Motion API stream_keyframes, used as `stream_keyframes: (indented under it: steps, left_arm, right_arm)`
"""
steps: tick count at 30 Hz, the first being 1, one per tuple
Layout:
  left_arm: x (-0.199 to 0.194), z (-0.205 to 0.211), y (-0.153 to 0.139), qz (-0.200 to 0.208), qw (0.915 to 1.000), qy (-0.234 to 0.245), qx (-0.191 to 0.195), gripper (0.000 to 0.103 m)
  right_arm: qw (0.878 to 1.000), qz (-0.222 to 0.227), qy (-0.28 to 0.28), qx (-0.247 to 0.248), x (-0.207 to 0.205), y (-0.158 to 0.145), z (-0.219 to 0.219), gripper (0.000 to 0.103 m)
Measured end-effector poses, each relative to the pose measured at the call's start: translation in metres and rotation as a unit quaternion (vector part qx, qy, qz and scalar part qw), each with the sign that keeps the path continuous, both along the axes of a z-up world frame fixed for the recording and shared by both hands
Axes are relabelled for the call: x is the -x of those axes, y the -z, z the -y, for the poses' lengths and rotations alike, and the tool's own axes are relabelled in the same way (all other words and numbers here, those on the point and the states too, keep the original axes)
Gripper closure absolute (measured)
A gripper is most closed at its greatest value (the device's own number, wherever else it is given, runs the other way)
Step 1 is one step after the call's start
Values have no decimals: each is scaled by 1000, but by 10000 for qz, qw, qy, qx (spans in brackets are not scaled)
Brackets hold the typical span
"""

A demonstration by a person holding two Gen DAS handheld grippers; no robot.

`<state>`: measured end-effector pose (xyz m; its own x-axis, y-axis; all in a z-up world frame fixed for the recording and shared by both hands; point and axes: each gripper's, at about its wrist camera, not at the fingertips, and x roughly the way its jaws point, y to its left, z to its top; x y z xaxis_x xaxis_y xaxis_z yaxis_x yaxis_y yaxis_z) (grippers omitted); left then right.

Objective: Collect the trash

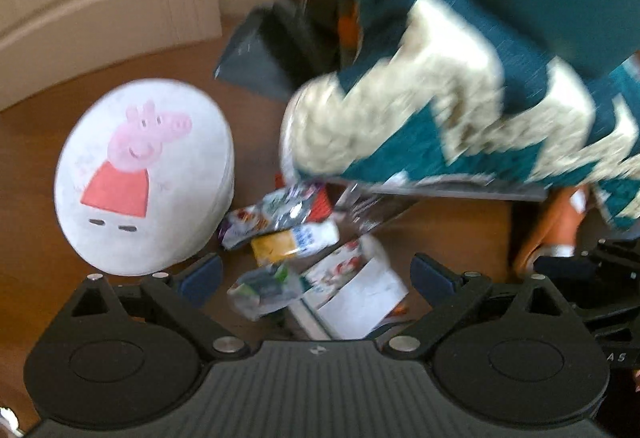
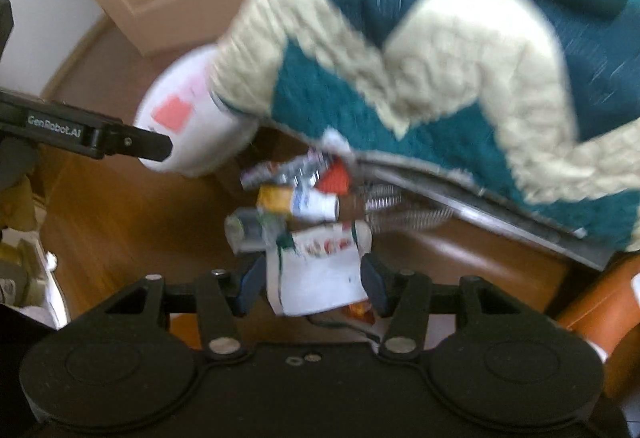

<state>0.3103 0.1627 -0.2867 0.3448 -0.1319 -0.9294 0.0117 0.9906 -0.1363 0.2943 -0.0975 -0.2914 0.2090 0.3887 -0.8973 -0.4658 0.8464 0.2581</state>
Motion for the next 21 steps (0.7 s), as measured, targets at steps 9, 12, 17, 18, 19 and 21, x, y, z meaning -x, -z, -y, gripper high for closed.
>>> stream_keyframes:
  steps: [9, 12, 17, 18, 19, 21]
  left_arm:
    - [-25, -11, 117, -689, 9975, 150, -93, 2]
    - [-27, -14, 153, -884, 9960, 107, -14, 2]
    - [-26, -13, 206, -1072, 9941, 138, -64, 2]
    - [-26, -12, 214, -1080, 9940, 141, -103, 2]
    - [-27, -12, 221, -1090, 9939, 136, -132, 2]
    - [-28, -12, 238, -1160, 9931, 114, -138, 2]
  right_arm:
    - [9954, -778, -138, 537, -28, 111, -18, 50]
    - [9923, -961, -251, 739, -36, 146, -25, 50]
    - [9884, -1153, -469, 869, -44, 187, -38, 50]
    - [9875, -1207, -489, 883, -45, 195, -41, 50]
    - [9869, -1255, -498, 887, -46, 204, -44, 50]
    - [9858, -1339, -494, 890, -48, 213, -47, 50]
